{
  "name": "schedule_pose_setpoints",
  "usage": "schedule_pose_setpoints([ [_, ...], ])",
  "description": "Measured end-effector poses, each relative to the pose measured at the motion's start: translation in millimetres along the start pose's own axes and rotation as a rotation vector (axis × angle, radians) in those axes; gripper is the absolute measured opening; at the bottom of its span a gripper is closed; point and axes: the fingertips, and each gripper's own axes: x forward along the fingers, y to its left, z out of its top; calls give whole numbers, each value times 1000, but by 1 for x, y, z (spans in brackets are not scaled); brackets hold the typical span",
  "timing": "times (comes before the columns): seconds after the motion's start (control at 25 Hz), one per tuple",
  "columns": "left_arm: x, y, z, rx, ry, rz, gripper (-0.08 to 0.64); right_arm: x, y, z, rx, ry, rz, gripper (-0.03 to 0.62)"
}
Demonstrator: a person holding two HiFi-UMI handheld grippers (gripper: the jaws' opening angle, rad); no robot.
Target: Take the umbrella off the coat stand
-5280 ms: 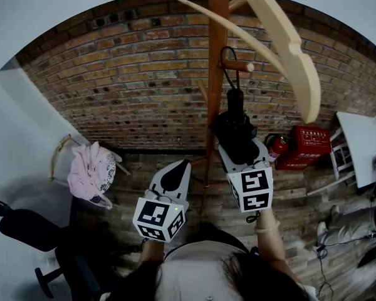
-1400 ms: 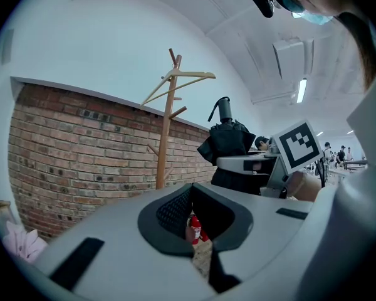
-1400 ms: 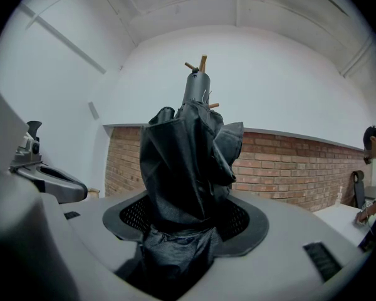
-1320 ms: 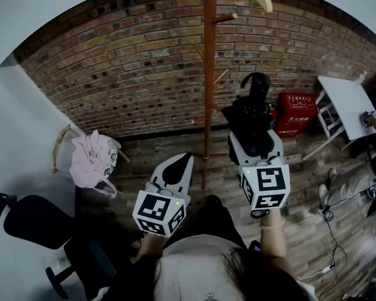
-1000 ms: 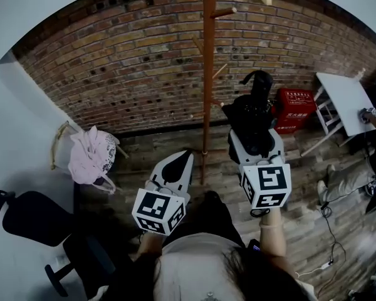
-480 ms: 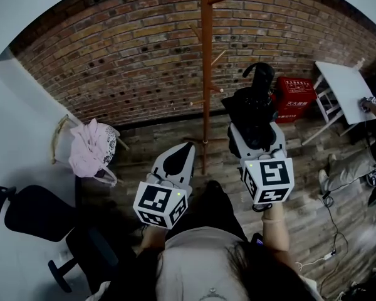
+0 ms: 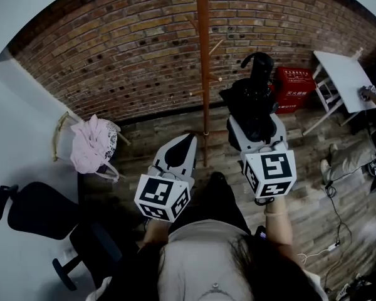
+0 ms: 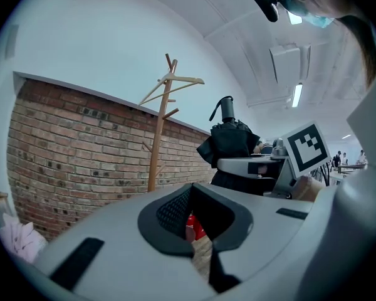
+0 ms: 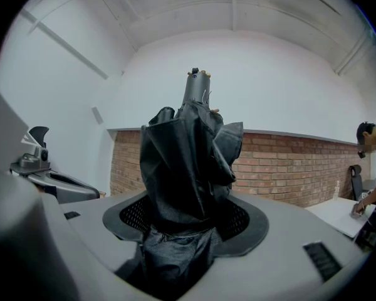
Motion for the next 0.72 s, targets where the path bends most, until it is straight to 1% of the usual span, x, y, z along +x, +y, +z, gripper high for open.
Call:
schedule_pose_setpoints([
  [0.44, 4, -6, 5, 5, -19, -16, 9, -7, -5, 4, -7, -18, -13, 299],
  [0.72, 10, -11, 5, 5, -12, -26, 9, -8, -11, 7, -4, -22, -18, 299],
])
